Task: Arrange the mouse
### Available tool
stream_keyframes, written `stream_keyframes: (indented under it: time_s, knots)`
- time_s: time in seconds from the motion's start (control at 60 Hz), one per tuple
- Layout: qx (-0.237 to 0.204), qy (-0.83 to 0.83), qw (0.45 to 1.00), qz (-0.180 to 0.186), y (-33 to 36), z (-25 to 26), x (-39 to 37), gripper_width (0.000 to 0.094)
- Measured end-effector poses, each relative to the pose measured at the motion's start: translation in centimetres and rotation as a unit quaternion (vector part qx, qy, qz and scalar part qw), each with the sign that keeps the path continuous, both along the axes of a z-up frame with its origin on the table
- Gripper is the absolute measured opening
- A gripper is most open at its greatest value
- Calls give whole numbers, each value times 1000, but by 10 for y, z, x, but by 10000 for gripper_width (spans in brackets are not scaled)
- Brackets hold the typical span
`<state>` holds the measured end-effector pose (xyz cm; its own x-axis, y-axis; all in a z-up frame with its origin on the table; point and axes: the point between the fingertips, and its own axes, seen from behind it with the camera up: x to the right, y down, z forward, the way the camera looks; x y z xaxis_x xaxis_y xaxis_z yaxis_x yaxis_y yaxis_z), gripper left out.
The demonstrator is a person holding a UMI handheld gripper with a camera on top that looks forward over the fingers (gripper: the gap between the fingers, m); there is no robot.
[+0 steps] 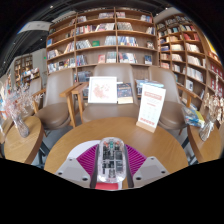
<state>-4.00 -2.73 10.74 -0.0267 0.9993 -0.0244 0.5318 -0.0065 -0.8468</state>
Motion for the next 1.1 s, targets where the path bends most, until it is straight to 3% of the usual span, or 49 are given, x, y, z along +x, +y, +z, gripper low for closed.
stream_keyframes:
  time_s: [0.167,0.333,0.45,0.5,0.567,0.6,0.767,0.933,1.1]
  knots:
    - [-7,-31,999,29,-58,-57,-38,419]
    - [7,-66,998,16,-59,-111,-41,439]
    - [9,-59,998,9,-56,-117,-43,499]
    - [10,-62,998,10,-56,-119,-42,606]
    - [16,-56,998,-4,-47,-112,-39,824]
    - [20,-52,998,-6,-44,-106,-36,864]
    - [35,-16,999,-2,-33,-47,26,857]
    - [39,17,999,-21,-10,14,147,856]
    - [32,24,999,-15,2,34,273,855]
